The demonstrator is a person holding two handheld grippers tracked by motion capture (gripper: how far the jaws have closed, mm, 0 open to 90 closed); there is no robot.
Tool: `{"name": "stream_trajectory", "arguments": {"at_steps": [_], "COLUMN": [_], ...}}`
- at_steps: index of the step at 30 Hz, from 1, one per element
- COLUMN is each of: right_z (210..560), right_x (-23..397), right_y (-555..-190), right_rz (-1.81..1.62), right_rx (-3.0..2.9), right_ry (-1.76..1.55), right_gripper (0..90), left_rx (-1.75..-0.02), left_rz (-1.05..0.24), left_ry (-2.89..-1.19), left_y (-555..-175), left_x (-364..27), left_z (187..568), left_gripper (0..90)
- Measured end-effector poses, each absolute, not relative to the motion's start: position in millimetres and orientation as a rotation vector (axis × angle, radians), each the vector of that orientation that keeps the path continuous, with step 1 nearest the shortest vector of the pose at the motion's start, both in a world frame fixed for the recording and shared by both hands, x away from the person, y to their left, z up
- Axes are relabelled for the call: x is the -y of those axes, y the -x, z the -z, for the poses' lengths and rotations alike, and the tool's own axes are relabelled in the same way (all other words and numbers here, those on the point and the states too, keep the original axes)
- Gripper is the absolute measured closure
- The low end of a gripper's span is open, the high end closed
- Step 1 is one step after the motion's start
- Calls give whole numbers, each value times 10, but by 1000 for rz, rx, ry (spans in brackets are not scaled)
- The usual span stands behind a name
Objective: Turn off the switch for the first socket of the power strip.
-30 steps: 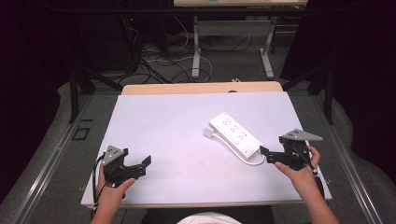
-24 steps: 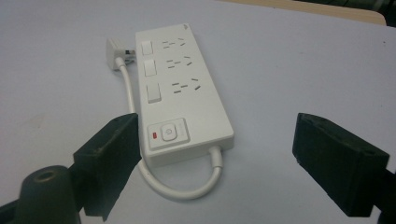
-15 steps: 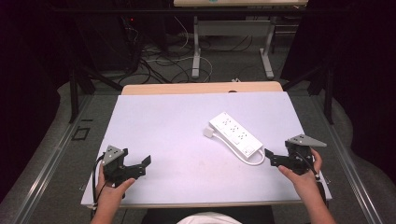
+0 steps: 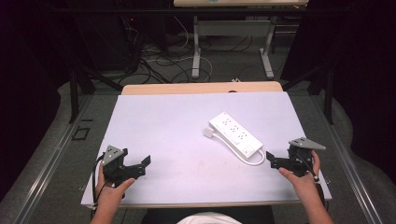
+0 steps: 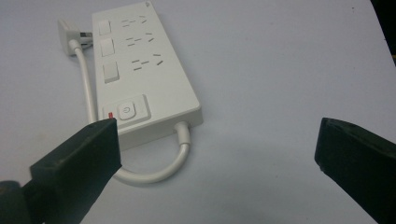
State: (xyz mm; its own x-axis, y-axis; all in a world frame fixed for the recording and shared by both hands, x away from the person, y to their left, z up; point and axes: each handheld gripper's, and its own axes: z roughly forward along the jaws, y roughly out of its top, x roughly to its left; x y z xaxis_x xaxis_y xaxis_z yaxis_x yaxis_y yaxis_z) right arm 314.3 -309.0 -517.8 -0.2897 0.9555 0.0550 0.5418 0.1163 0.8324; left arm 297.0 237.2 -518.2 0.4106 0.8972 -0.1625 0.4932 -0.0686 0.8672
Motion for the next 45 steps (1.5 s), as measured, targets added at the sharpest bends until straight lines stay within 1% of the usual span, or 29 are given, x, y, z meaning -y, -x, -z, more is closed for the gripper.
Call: {"name": "stream_trajectory", "arguments": {"at_steps": [17, 45], "right_z": [5366, 5456], "right_x": [3132, 3160], "right_y": [-3138, -3173], "right_rz": [-1048, -1054], "right_rx": [-1864, -1844], "right_ry": [-1482, -1540], "right_gripper": [0, 0], "left_rx": [-1231, -1242], "left_rz": [-537, -533], "left_ry": [-1723, -1718], "left_y": [-2990, -3002], "left_x": [-2389, -2410], "left_z": [5199, 5203], "left_gripper": [26, 26]}}
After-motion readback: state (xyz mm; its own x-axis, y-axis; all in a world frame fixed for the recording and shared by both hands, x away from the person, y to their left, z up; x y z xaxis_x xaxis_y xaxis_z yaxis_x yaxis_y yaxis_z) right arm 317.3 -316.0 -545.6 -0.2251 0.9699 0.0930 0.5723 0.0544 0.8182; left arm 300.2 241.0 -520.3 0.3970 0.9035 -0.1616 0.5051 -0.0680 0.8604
